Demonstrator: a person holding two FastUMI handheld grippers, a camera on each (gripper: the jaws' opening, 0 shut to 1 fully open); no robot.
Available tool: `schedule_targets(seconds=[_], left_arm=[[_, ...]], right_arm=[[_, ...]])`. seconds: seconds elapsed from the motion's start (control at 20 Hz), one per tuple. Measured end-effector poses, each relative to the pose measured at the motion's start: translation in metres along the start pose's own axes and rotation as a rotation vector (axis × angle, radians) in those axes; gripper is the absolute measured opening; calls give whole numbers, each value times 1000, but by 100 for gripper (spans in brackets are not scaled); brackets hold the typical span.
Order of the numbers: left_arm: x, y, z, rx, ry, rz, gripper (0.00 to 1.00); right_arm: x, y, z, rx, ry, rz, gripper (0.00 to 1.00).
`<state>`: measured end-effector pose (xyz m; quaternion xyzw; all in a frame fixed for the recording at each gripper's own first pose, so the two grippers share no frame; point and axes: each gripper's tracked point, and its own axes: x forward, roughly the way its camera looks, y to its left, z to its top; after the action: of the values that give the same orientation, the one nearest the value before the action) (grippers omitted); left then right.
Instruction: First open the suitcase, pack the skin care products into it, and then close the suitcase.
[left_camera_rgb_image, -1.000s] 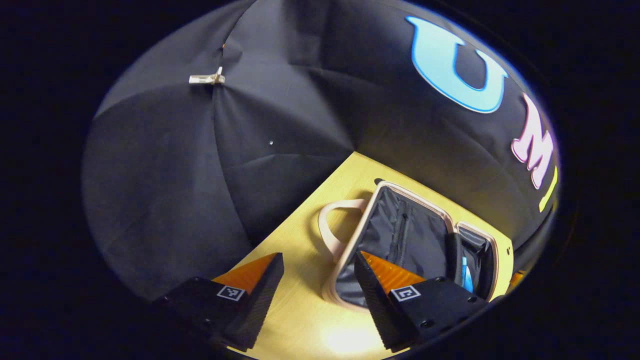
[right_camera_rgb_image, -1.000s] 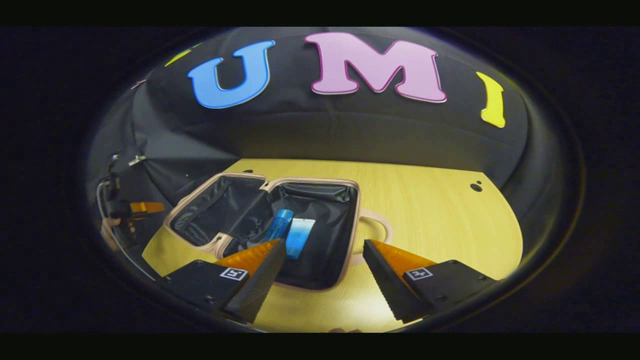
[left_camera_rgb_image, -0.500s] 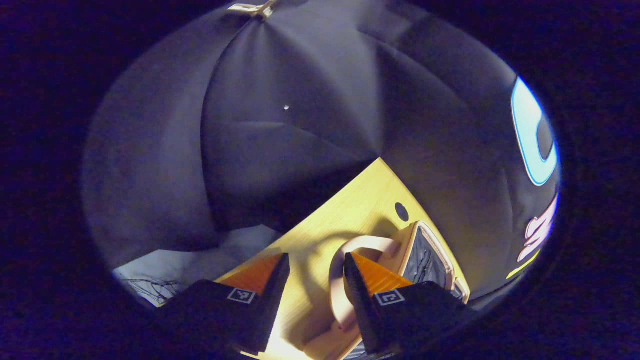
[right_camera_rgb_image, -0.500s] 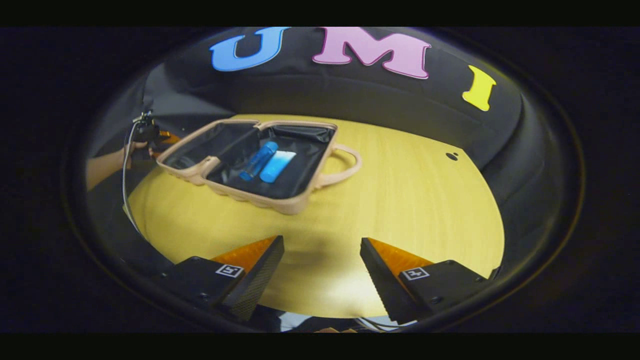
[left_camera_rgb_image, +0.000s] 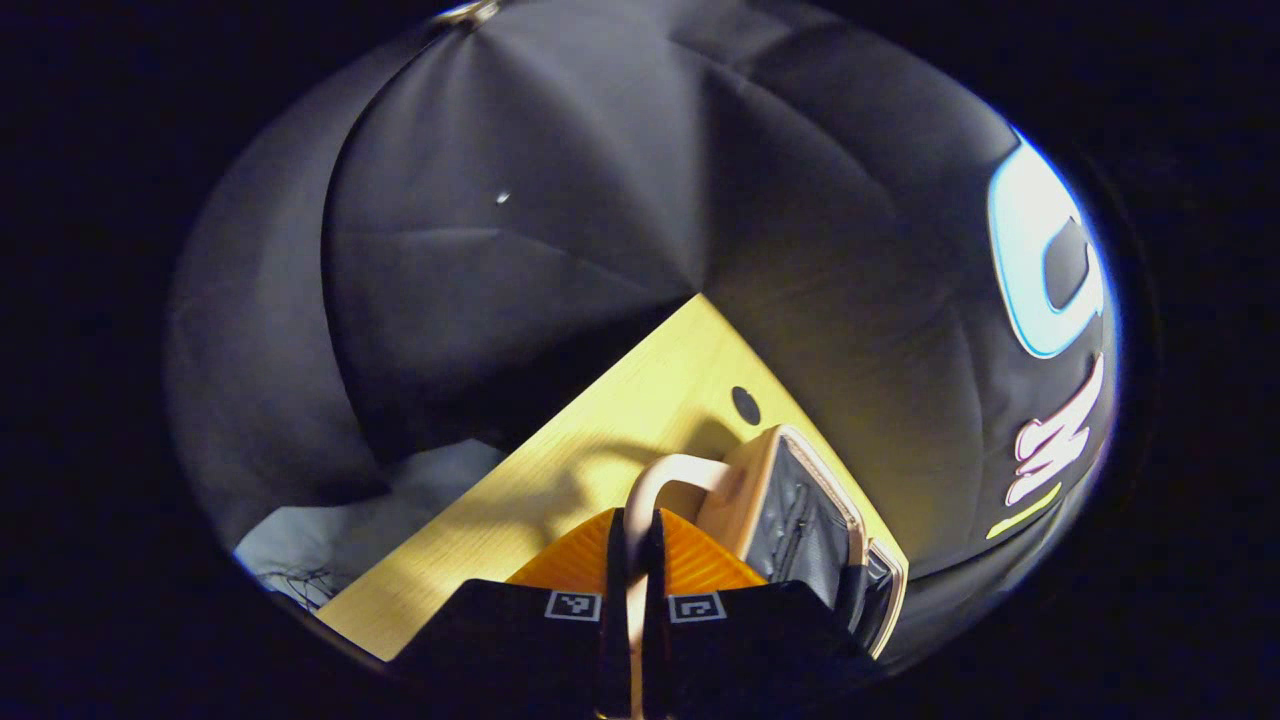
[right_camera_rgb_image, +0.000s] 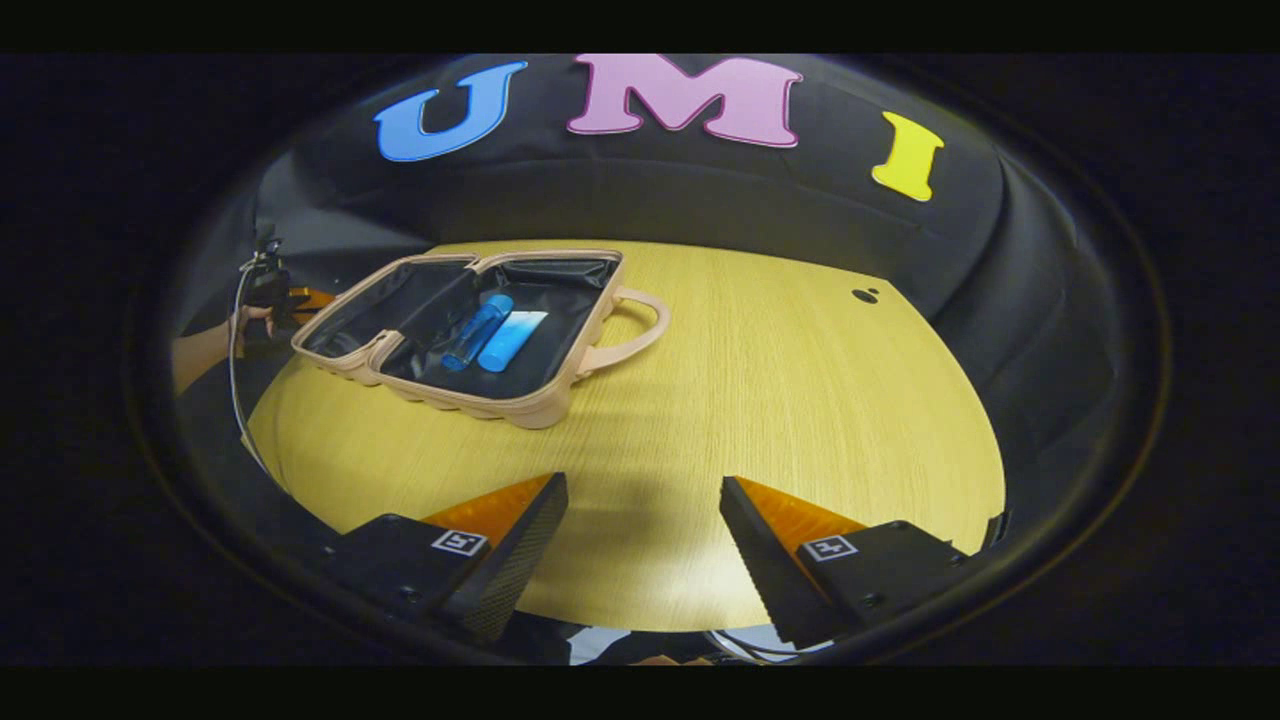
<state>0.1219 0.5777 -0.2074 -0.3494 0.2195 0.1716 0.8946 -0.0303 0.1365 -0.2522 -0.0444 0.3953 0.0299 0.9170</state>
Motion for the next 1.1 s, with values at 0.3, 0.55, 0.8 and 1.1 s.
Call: schedule_targets(seconds=[0.3, 0.55, 0.8, 1.1], left_arm=[[-85, -111, 49, 143, -139, -77, 6], [-143, -266, 32, 276, -151, -224, 6], [-157, -383, -49, 462, -177, -249, 6], [-144, -450, -166, 496, -200, -197, 6]], right_arm=[[-8, 4, 30, 15, -56, 66, 98], [-14, -23, 72, -42, -187, 80, 98], [-21, -65, 90, -16, -257, 91, 97], [-19, -131, 86, 10, -259, 71, 97]])
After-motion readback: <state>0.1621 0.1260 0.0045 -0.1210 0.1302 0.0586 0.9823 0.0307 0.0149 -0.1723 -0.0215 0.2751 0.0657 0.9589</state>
